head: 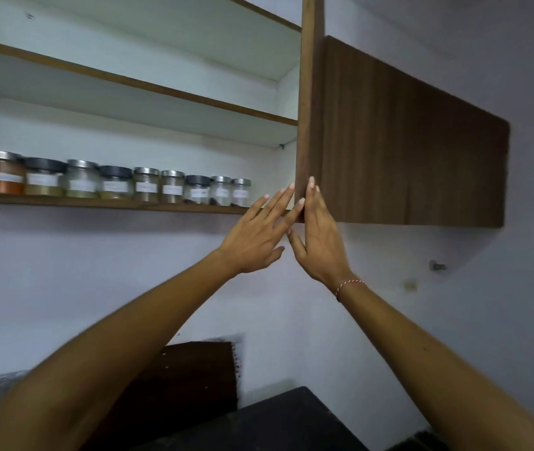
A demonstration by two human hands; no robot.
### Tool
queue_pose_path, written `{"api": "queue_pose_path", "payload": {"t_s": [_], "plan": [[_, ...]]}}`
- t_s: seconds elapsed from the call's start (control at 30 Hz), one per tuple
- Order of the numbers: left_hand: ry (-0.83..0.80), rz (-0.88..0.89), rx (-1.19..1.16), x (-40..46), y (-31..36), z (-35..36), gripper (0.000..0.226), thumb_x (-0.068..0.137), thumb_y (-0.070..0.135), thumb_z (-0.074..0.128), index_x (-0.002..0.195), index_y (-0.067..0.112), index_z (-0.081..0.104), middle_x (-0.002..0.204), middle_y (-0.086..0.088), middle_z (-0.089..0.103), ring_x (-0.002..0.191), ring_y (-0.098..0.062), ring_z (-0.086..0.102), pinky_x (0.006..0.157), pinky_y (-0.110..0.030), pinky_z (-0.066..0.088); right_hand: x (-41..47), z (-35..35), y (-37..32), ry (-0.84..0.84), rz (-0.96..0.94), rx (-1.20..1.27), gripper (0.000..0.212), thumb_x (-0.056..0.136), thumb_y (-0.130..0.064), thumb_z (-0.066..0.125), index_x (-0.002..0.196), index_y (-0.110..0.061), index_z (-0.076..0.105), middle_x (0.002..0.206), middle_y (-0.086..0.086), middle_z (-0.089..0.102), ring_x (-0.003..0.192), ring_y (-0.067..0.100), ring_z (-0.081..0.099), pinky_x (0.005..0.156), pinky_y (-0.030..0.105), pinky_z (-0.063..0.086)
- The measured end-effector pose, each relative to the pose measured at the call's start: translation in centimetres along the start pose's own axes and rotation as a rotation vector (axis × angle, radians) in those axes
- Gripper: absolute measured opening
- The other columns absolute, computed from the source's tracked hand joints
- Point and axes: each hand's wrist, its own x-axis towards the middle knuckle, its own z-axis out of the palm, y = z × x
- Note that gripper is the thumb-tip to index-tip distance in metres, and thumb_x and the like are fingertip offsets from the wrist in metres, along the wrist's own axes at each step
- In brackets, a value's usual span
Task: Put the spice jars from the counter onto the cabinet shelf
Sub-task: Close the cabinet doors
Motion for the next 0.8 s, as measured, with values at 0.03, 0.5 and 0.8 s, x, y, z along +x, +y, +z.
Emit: {"api": "queue_pose_path", "payload": {"t_s": [0.03, 0.5, 0.8], "plan": [[-0.020, -0.019, 0.005, -0.9, -1.0, 0.2, 0.091, 0.087, 0.042, 0.046, 0.140, 0.015, -0.022, 0.155, -0.018, -0.009, 0.146, -0.029, -0.003, 0.117, -0.040, 0.002, 0.4, 1.0, -0.7, -0.019, -0.035, 0.005, 0.079, 0.092, -0.029, 0.049, 0.146, -0.014, -0.007, 0.157, 0.002, -0.003, 0.146, 0.019, 0.005, 0.117, 0.035, 0.019], [-0.280, -0.197, 0.156, -7.6, -11.6, 6.1, 0.098, 0.088, 0.050, 0.045, 0.137, 0.011, -0.030, 0.152, -0.020, -0.024, 0.142, -0.030, -0.022, 0.117, -0.040, -0.007, 5.7, 16.3, -4.2, -0.328, -0.117, -0.051, 0.090, 0.088, -0.045, 0.049, 0.143, -0.026, -0.020, 0.153, 0.003, -0.026, 0.144, 0.023, -0.017, 0.117, 0.049, 0.005], [-0.530, -0.291, 0.417, -8.6, -15.6, 11.0, 0.092, 0.089, 0.048, 0.046, 0.145, 0.004, -0.012, 0.155, -0.016, -0.017, 0.144, -0.029, -0.017, 0.114, -0.050, -0.010, 8.6, 23.4, -2.7, -0.506, -0.141, -0.142, 0.094, 0.085, -0.055, 0.051, 0.147, -0.027, -0.013, 0.155, 0.005, -0.023, 0.145, 0.026, -0.014, 0.114, 0.055, 0.002]]}}
